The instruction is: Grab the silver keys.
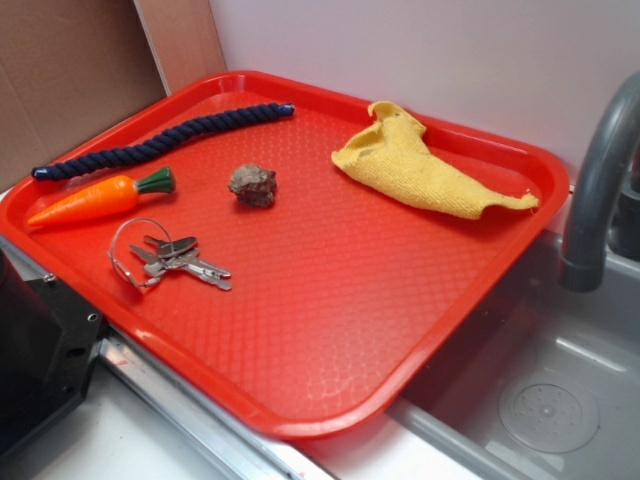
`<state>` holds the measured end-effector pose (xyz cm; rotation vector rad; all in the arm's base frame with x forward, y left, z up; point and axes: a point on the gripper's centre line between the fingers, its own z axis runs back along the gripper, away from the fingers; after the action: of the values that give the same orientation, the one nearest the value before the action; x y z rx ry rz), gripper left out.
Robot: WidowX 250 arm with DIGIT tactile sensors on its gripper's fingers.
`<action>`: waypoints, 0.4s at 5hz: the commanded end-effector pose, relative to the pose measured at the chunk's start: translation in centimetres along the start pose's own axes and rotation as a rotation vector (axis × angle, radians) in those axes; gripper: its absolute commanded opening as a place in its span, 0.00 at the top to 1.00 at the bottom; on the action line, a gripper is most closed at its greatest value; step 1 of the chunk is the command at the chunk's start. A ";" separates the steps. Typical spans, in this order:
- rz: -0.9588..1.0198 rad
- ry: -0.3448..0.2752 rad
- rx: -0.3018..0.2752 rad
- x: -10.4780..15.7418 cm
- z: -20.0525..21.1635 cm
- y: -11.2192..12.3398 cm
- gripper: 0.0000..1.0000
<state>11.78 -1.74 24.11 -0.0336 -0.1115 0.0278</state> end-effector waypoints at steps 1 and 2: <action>0.000 0.000 0.000 0.0 0.0 0.0 0.00; 0.065 -0.005 0.013 0.1 -4.6 0.9 0.00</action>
<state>12.08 -1.20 18.88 -0.0276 -0.0910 0.0773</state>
